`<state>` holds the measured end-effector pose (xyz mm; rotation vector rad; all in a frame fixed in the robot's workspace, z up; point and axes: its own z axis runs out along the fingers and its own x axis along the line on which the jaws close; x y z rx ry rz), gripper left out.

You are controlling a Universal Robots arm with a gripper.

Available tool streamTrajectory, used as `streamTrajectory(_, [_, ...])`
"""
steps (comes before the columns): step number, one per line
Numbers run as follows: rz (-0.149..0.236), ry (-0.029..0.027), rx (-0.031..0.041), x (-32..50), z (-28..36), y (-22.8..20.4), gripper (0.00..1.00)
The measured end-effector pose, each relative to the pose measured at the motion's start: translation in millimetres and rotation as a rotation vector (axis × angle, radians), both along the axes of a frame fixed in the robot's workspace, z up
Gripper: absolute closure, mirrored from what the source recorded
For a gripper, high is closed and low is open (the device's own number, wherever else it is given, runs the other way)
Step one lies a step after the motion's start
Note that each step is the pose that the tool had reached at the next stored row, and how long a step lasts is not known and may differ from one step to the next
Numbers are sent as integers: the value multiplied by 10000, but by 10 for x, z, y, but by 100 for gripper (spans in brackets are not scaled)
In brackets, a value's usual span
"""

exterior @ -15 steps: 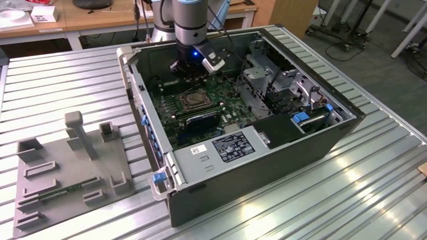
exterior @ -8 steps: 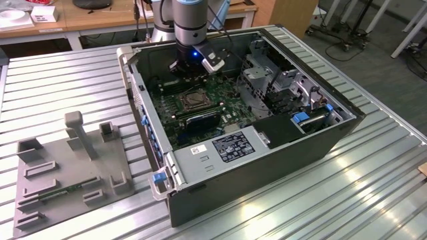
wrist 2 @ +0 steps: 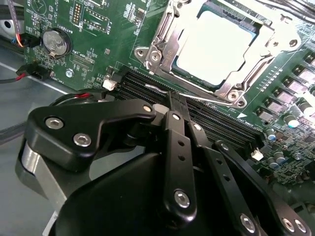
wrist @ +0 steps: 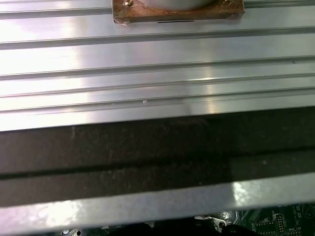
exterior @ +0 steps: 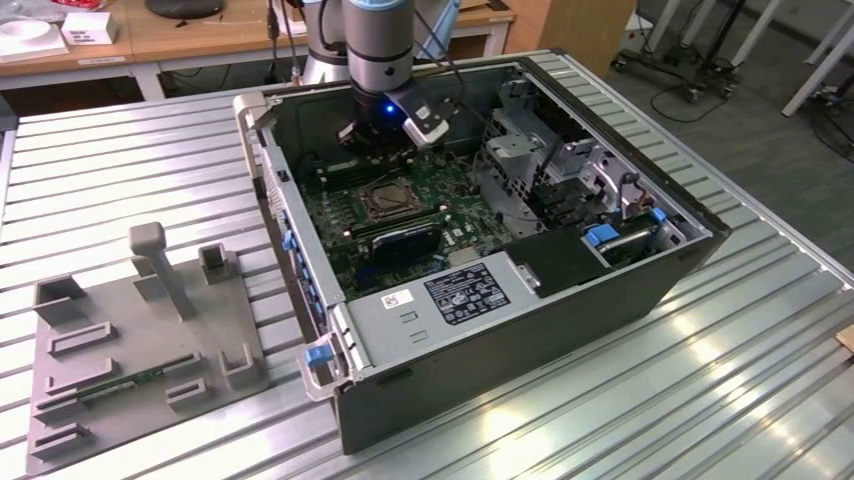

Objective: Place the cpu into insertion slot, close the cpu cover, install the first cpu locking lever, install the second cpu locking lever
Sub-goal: 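Install the first cpu locking lever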

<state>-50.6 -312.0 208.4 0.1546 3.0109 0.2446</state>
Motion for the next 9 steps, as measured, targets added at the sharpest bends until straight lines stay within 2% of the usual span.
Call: streamTrajectory(9, [-1, -187, 0, -5, -10, -6, 89])
